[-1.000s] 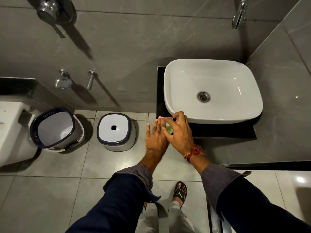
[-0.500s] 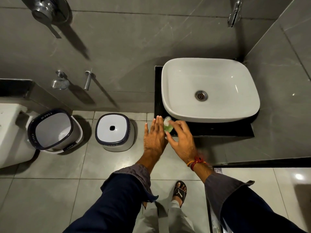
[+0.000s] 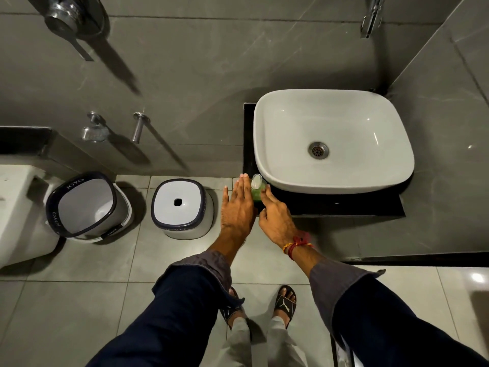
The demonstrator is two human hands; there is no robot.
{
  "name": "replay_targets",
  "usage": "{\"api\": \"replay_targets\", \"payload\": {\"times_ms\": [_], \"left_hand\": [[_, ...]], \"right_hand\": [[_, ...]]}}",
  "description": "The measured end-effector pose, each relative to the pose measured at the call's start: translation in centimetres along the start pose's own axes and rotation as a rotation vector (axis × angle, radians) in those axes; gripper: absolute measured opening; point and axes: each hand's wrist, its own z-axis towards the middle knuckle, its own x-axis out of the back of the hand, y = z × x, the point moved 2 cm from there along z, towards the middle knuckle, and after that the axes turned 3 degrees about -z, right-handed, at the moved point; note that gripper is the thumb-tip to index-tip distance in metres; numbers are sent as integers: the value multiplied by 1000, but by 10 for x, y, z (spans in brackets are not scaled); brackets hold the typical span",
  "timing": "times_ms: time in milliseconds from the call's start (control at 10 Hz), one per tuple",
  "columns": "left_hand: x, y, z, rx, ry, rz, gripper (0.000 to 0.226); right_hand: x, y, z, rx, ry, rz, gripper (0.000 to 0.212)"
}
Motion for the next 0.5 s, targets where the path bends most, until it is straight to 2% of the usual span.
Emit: {"api": "replay_targets", "payload": {"times_ms": [300,400,500], "left_hand": [[7,-8,9,-19,2,59,84],[13,-11,12,-71,-14,111,82],[48,-12,12,-122,91,123,79]], "right_hand": [[1,-2,4,44,-85,-41,79],[5,-6,4,38,-66,-77,75],[43,-20,-2,76,138,-164,55]]}}
